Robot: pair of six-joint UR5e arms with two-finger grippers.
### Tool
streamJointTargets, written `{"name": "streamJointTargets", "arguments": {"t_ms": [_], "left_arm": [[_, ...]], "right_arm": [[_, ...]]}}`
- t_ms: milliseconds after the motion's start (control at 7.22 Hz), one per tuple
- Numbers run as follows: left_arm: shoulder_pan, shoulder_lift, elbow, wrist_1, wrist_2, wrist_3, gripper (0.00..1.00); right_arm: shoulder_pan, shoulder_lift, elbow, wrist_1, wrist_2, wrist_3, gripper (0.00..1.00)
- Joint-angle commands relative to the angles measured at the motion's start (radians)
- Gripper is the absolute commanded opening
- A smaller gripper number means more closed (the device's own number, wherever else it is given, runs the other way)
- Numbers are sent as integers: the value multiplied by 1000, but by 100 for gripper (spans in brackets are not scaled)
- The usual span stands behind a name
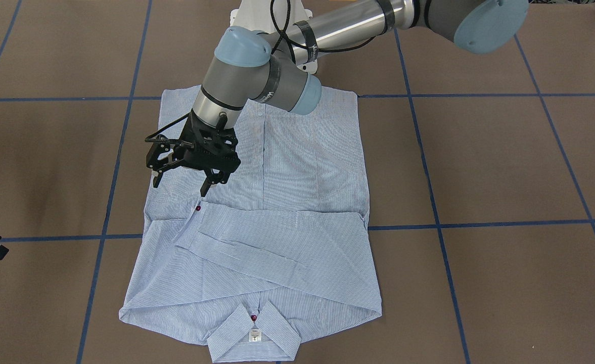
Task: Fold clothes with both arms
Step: 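Carry the grasped sleeve with the left gripper across the shirt toward the collar, then release the sleeve with the left gripper while the right gripper moves toward the hem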
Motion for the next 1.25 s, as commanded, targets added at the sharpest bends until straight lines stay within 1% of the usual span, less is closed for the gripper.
{"name": "streamJointTargets", "arguments": {"t_ms": [0, 139, 277, 416, 554, 693, 832, 970, 1109], "left_arm": [[-3, 217, -377, 180, -40, 5, 94], [-5, 316, -540, 277, -66, 60, 93], [-17, 391, -674, 371, -81, 190, 92], [-29, 474, -780, 412, -85, 271, 92], [-57, 548, -842, 417, -133, 331, 92], [-72, 624, -892, 418, -155, 384, 91], [-86, 672, -914, 418, -157, 411, 91], [-91, 724, -916, 416, -178, 419, 90], [-108, 767, -930, 416, -244, 419, 87]], "right_arm": [[-12, -55, 86, 2, -7, 141, 100], [-43, -127, 174, 0, -24, 199, 100], [-140, -159, 247, -1, -127, 371, 99], [-276, -196, 332, -1, -266, 522, 99], [-375, -241, 415, -3, -335, 668, 99], [-461, -282, 498, -10, -384, 827, 99], [-573, -342, 570, -12, -445, 952, 98], [-677, -377, 630, -15, -502, 1082, 98], [-790, -411, 664, -15, -588, 1202, 98]]}}
